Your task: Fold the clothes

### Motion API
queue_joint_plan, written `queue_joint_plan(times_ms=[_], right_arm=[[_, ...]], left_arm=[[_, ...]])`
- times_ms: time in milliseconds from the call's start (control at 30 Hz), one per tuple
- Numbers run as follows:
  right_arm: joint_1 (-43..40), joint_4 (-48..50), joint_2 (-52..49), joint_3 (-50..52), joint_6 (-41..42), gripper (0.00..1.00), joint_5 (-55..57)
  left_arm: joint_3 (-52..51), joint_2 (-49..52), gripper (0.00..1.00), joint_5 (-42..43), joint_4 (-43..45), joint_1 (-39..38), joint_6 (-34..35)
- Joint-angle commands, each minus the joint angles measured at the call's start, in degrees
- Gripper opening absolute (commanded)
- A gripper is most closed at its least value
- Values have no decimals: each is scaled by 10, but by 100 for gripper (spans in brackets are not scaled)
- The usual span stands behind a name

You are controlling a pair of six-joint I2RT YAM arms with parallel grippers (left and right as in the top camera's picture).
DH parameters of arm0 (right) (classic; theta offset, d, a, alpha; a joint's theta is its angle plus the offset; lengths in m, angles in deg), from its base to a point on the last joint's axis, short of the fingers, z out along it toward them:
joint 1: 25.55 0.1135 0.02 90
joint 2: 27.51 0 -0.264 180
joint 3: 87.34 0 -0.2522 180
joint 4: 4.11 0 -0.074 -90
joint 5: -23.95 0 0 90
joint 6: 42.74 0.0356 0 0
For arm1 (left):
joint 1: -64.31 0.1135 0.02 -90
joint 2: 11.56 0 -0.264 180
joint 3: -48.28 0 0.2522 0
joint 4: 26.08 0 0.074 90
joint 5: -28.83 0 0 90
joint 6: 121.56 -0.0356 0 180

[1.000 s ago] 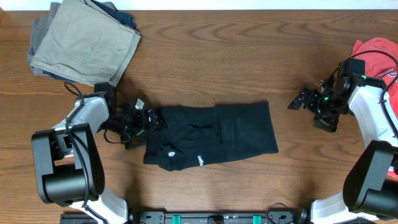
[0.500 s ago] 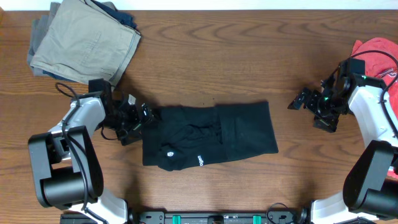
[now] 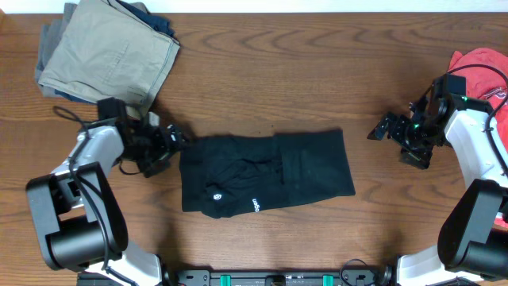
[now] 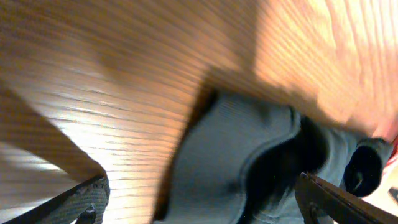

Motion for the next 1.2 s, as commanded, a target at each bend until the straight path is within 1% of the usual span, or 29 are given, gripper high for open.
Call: queue_joint_plan(times_ms=[0,167,367,567,833,1000,1067,1167], right_arm=[[-2,0,11,-8,-7,99,0],[-2,0,11,-8,-7,99,0],[-2,0,11,-8,-7,99,0],[-2,0,11,-8,-7,99,0],[-2,0,11,-8,-7,99,0],[-2,0,11,-8,-7,99,0],[-2,0,11,-8,-7,99,0],[-2,0,11,-8,-7,99,0]], left_arm=[[-41,61,98,-143,1,33,-9],[-43,62,98,-52,-22,30,-58],[-61,62,98,-52,-33,-8,-68],[-93,62,98,-51,-11,-64,-68],[-96,62,98,-51,-1,-135,-68],[-96,62,99,-52,-5,-149,-67],[-96,62,97,-52,-10,-149,-67],[-96,62,96,-52,-19,-149,-68]])
